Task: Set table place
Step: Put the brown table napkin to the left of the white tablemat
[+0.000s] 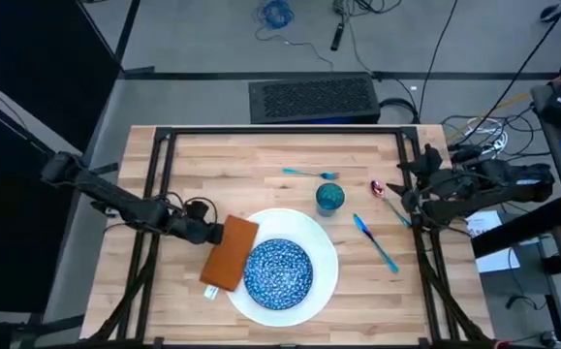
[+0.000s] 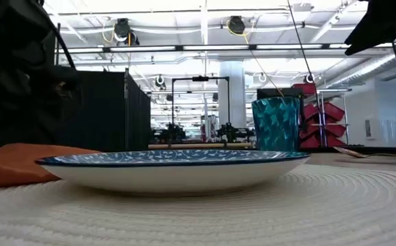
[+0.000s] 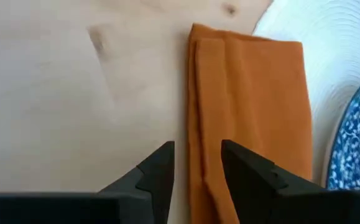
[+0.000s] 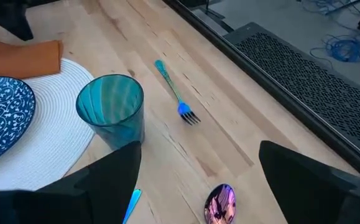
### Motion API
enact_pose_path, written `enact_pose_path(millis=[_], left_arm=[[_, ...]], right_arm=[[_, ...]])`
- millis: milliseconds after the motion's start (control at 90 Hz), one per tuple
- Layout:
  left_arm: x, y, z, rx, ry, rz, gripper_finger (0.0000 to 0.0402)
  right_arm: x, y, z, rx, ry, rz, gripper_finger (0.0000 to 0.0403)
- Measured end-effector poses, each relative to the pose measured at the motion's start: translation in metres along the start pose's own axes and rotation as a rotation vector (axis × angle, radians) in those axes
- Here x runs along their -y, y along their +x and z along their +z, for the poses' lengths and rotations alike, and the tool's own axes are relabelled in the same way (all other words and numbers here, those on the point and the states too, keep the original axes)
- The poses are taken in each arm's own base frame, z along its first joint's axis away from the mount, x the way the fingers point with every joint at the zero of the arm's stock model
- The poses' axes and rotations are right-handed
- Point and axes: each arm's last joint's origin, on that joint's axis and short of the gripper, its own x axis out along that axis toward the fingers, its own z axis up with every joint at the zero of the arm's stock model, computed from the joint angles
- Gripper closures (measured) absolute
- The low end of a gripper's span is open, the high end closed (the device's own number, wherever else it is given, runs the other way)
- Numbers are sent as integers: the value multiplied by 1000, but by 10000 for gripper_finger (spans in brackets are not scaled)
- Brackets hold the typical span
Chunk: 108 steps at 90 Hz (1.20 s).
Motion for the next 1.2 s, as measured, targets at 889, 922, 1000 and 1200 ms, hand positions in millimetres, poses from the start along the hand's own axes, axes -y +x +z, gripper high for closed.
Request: enact_pose_path(millis=[889, 922, 1000, 1200], left_arm=[[13, 27, 11, -67, 181, 15, 391], [15, 26, 12, -68, 194, 18, 395], [20, 24, 13, -71, 214, 31, 399], [30, -1, 21, -58, 269, 224, 401]], right_arm=[[0, 0, 0, 0, -3, 0, 90], [0, 0, 0, 0, -3, 0, 90], [0, 0, 0, 0, -3, 0, 90], [0, 0, 0, 0, -3, 0, 90]])
